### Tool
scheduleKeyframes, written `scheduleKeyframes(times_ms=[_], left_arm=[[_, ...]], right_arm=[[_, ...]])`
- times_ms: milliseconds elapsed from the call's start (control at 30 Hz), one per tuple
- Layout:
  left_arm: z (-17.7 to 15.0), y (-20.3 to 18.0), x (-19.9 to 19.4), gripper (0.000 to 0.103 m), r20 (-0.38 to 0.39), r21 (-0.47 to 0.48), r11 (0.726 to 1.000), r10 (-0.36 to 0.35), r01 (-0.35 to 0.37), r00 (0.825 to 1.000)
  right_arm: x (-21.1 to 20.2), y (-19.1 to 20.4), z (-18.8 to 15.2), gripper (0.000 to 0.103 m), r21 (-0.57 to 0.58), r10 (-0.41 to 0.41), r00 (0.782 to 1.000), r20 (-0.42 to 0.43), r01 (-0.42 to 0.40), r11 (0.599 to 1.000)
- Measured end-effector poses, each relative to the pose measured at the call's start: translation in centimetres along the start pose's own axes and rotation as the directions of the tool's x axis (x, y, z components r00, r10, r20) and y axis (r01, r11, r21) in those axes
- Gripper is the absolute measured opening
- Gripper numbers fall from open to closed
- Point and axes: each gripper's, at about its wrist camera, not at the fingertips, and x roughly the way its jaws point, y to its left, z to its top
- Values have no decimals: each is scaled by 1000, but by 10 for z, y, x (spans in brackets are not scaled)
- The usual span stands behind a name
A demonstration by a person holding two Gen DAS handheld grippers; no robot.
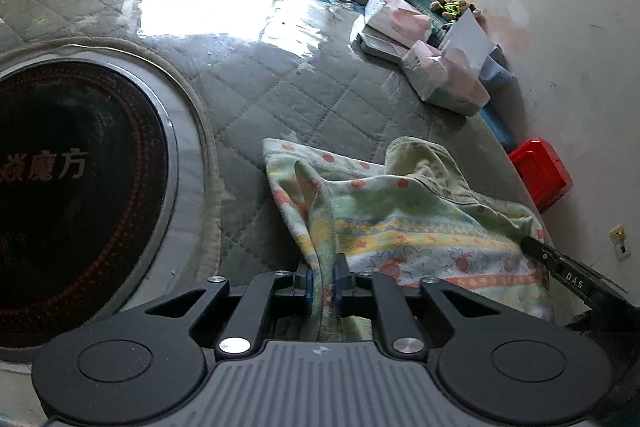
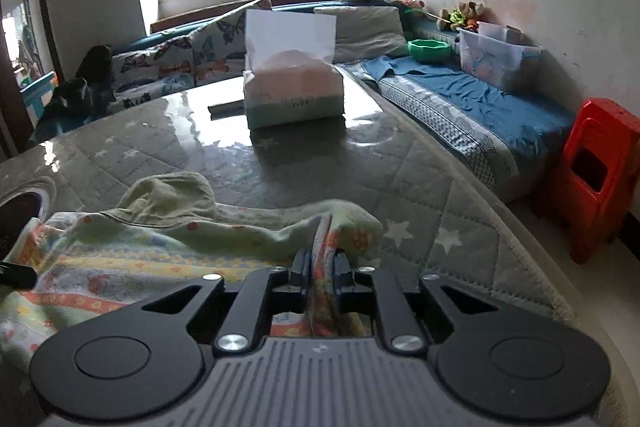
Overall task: Fold clothes
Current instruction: 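Lower the folded shirt onto the table and open both grippers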
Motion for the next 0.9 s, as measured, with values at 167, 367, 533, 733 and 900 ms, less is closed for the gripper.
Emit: scheduleKeyframes(times_ms=[167, 367, 533, 733, 900], left_arm=[[9, 0, -15, 37, 67, 42, 996, 73, -76, 995], [25, -15, -14, 35, 92, 64, 998, 19, -25, 996], [26, -41, 12, 32, 47, 104, 994, -48, 43, 998], [32, -47, 46, 29, 7, 85, 996, -41, 40, 999], [33, -48, 45, 29, 18, 83, 996, -37, 35, 999]], right_arm=[[-5, -5, 4, 22, 13, -11, 1000, 22, 11, 1000], [-7, 0, 11, 23, 30, 68, 997, 45, -69, 997], [6, 4, 11, 23, 24, 90, 996, 22, -90, 996], [17, 3, 12, 25, 11, 80, 997, 12, -80, 997], [20, 4, 12, 34, -3, 77, 997, 17, -77, 997]])
